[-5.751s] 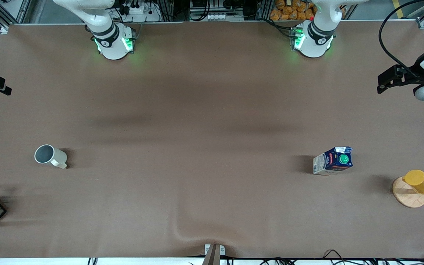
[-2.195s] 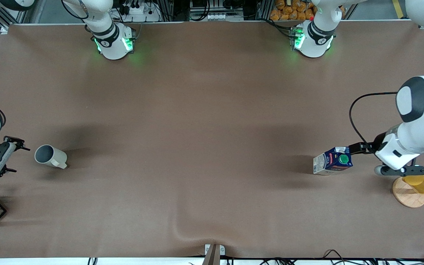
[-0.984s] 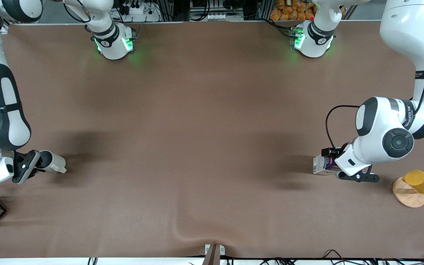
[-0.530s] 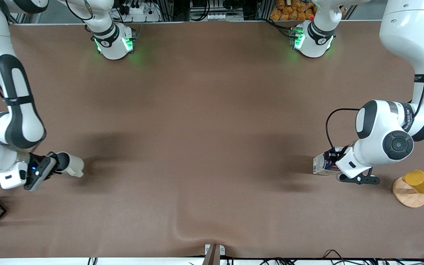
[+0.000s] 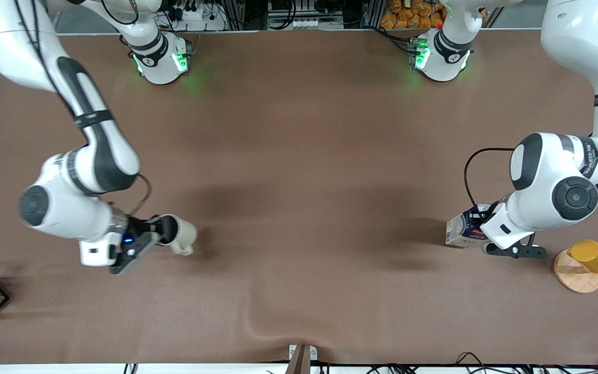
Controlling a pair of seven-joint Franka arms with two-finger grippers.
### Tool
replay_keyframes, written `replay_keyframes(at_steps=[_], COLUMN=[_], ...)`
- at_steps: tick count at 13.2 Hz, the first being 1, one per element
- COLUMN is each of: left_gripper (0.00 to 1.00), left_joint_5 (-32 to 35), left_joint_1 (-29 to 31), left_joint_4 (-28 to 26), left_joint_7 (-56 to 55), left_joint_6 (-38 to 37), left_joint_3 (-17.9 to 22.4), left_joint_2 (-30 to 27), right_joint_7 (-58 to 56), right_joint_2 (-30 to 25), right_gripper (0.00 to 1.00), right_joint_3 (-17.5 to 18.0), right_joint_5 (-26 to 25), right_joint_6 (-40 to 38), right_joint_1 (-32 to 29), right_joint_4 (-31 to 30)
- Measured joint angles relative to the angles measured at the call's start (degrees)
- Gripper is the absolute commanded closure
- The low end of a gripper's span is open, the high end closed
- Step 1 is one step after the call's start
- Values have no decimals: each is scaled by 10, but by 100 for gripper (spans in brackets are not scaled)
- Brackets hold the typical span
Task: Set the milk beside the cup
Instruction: 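Carry the white mug with the right gripper to the table center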
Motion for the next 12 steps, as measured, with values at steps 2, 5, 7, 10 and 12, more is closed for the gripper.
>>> replay_keyframes(at_steps=[2, 5, 7, 10, 12], left_gripper=[65, 65, 65, 65, 65], left_joint_5=[0, 0, 0, 0, 0], left_joint_1=[0, 0, 0, 0, 0], left_joint_4=[0, 2, 2, 2, 2], left_joint_7=[-1, -3, -3, -3, -7], left_joint_6=[-12, -43, -59, -85, -89], left_joint_3=[-1, -2, -2, -3, -4], left_joint_2=[-10, -34, -48, -63, -67], right_joint_7=[155, 369, 479, 682, 831], right_joint_2=[0, 3, 14, 33, 49], right_gripper=[100, 100, 100, 100, 100], right_joint_3=[0, 0, 0, -1, -1], right_joint_5=[-34, -77, -80, -109, -143], right_joint_6=[7, 9, 9, 12, 44], right_joint_1=[59, 115, 147, 198, 239], right_joint_4=[3, 10, 24, 41, 44])
